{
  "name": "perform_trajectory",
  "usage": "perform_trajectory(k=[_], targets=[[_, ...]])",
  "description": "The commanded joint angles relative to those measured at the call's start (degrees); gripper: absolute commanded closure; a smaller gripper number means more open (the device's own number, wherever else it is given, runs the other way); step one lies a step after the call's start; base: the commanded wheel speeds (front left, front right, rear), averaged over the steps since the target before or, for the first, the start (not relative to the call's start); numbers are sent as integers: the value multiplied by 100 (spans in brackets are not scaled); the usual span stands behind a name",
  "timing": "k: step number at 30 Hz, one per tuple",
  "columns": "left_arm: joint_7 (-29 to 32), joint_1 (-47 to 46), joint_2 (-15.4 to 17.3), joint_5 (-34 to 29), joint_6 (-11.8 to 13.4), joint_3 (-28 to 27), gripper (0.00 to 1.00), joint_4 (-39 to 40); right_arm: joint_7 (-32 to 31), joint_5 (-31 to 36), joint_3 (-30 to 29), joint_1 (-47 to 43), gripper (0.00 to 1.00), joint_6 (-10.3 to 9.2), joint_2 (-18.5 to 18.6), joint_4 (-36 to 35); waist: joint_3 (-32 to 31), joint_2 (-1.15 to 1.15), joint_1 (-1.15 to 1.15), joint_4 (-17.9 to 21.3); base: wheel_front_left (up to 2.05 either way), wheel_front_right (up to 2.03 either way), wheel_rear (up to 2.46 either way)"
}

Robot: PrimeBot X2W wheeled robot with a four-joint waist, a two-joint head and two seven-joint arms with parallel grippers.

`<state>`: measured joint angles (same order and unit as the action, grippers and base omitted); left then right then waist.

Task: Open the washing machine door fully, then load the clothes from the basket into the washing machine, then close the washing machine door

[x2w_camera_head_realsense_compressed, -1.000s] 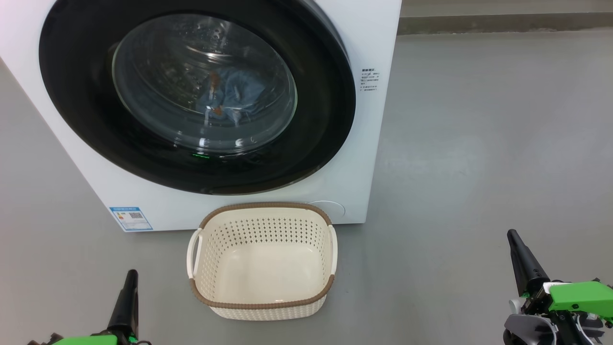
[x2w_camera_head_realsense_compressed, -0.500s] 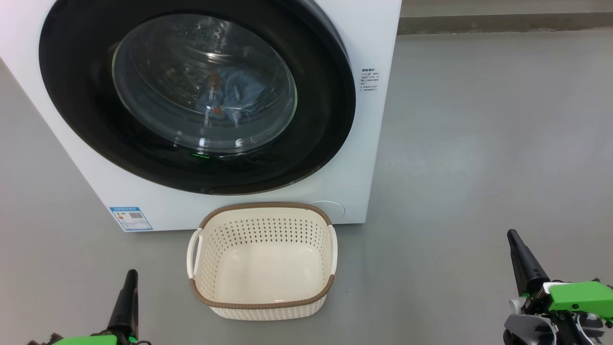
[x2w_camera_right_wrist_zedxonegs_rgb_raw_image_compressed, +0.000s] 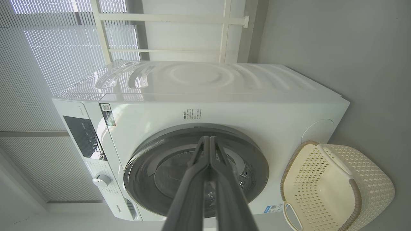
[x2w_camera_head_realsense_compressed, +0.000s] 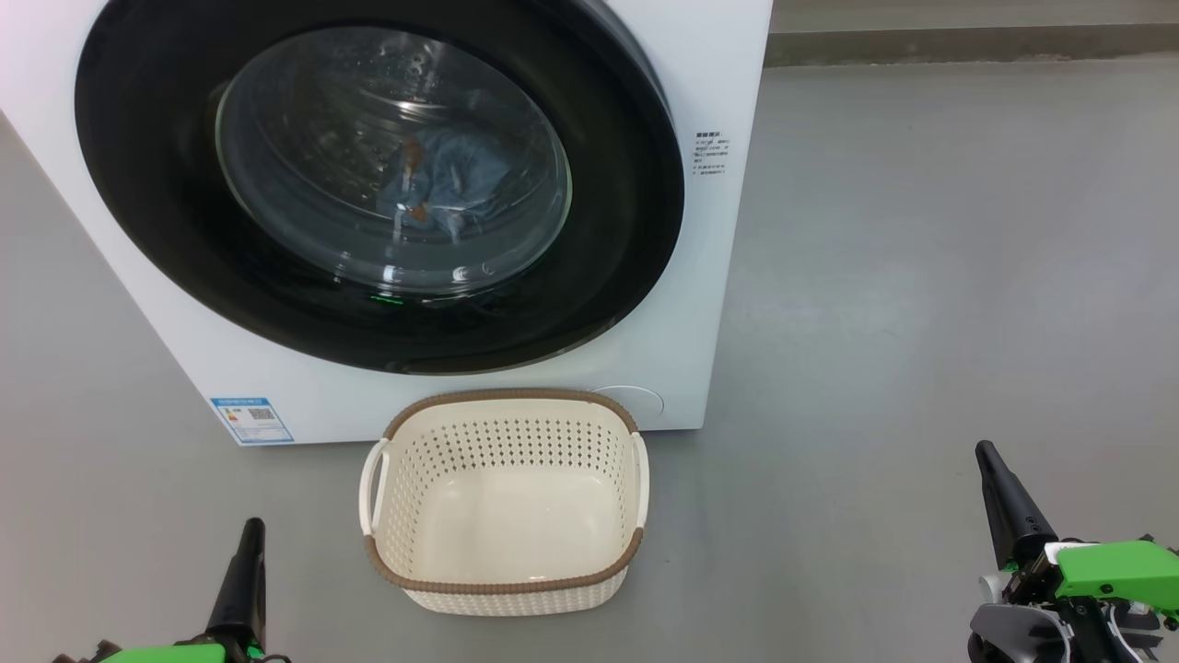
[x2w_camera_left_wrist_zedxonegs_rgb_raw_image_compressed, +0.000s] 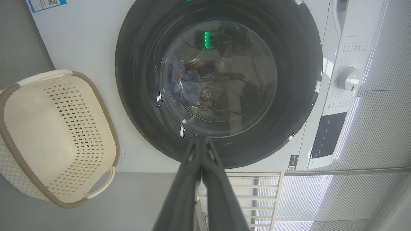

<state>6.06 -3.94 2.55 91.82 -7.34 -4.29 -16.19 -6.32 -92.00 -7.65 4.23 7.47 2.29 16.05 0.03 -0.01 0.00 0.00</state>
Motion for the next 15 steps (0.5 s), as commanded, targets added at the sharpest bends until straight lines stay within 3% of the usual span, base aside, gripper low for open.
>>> perform_trajectory(k=[1,15], targets=[[25,-264,54,52,-14,-203,100,177,-23,-9,103,236,100,2,59,-169,0,1,0,0,0,0,0],[28,-264,52,49,-14,-206,100,178,-23,-9,103,236,100,2,59,-169,0,1,0,0,0,0,0]])
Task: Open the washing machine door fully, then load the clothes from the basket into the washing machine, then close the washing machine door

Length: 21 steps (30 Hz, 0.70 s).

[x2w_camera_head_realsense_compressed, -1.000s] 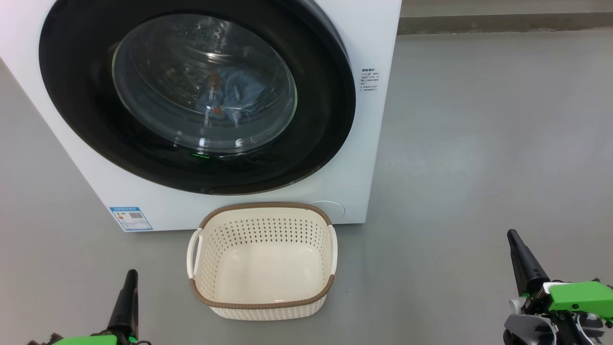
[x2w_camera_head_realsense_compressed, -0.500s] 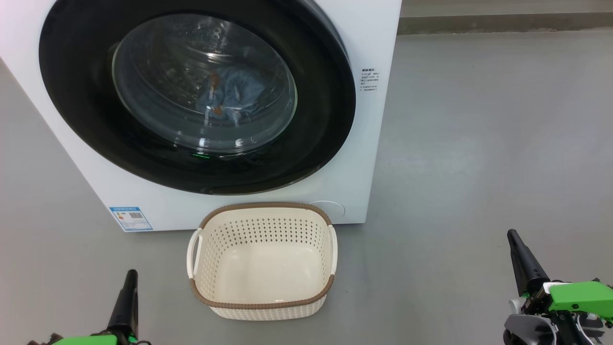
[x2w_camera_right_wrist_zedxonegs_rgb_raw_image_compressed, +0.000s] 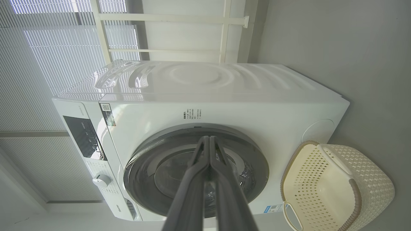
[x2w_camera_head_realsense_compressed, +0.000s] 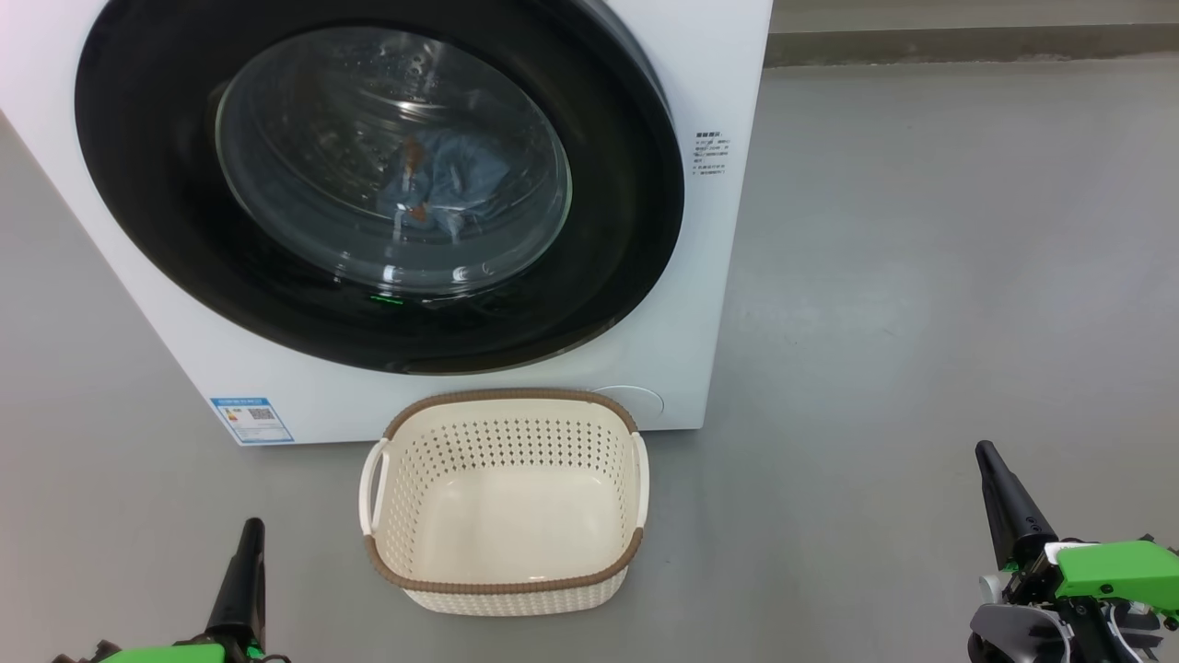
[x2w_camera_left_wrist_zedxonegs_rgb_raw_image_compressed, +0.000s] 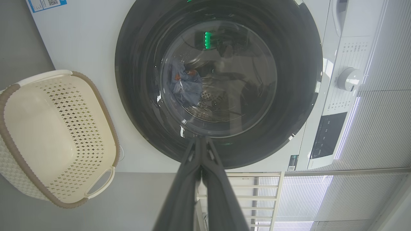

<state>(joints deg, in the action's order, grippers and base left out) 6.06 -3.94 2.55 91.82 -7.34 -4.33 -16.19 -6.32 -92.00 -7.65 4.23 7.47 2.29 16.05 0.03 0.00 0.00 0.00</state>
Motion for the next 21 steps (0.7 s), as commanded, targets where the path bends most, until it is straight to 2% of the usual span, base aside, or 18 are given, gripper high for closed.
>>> perform_trajectory(k=[1,21], targets=[[28,-264,51,49,-14,-202,100,178,-23,-9,103,236,100,2,59,-169,0,0,0,0,0,0,0],[31,-264,49,45,-14,-206,100,179,-23,-9,103,236,100,2,59,-169,0,0,0,0,0,0,0]])
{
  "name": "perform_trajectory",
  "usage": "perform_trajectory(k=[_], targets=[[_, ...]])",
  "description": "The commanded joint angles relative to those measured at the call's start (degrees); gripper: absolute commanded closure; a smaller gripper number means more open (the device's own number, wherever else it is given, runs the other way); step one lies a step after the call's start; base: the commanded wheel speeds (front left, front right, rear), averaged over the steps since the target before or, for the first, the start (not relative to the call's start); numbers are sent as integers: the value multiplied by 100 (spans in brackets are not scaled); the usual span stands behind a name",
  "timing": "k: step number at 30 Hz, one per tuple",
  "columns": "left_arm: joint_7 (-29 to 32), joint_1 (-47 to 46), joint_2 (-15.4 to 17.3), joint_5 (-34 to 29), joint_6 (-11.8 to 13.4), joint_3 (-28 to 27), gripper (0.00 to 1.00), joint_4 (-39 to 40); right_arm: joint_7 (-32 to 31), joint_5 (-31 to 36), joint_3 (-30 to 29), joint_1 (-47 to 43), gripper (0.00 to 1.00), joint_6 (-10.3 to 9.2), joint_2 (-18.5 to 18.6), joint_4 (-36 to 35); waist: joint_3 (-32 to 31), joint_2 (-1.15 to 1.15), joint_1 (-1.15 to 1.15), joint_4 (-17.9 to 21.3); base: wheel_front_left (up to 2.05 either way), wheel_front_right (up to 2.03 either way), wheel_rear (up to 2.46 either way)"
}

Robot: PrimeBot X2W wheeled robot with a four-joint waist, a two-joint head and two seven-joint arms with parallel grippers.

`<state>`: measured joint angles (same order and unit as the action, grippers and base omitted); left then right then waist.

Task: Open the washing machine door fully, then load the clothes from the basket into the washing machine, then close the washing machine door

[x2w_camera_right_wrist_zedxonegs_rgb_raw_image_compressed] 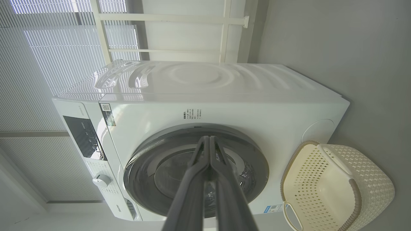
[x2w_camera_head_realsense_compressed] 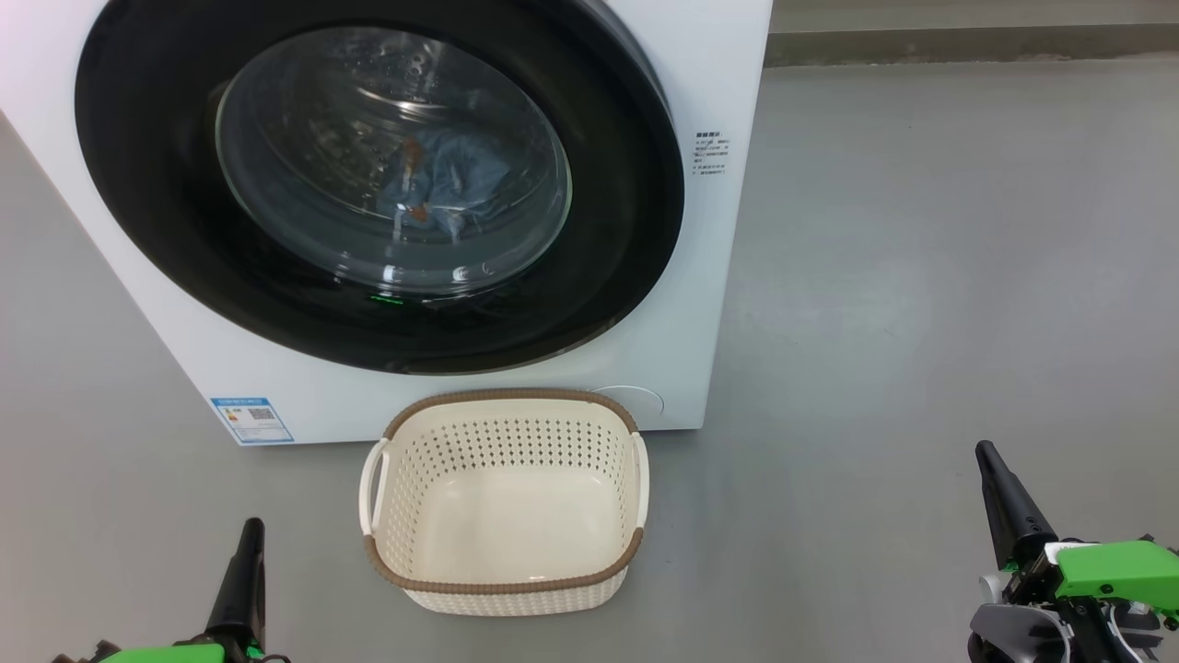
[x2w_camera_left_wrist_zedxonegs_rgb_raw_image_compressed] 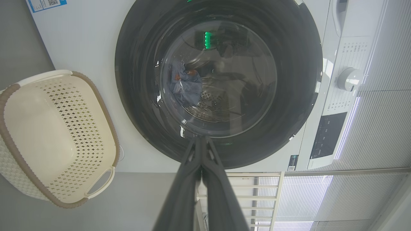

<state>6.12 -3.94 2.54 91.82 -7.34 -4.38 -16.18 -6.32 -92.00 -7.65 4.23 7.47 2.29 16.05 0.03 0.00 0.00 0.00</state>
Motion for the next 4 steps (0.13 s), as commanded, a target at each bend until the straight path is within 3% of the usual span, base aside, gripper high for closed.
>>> perform_trajectory(k=[1,4], targets=[[25,-264,50,45,-14,-202,100,178,-23,-9,103,236,100,2,59,-169,0,0,0,0,0,0,0],[25,-264,49,45,-14,-202,100,178,-23,-9,103,236,100,2,59,-169,0,0,0,0,0,0,0]])
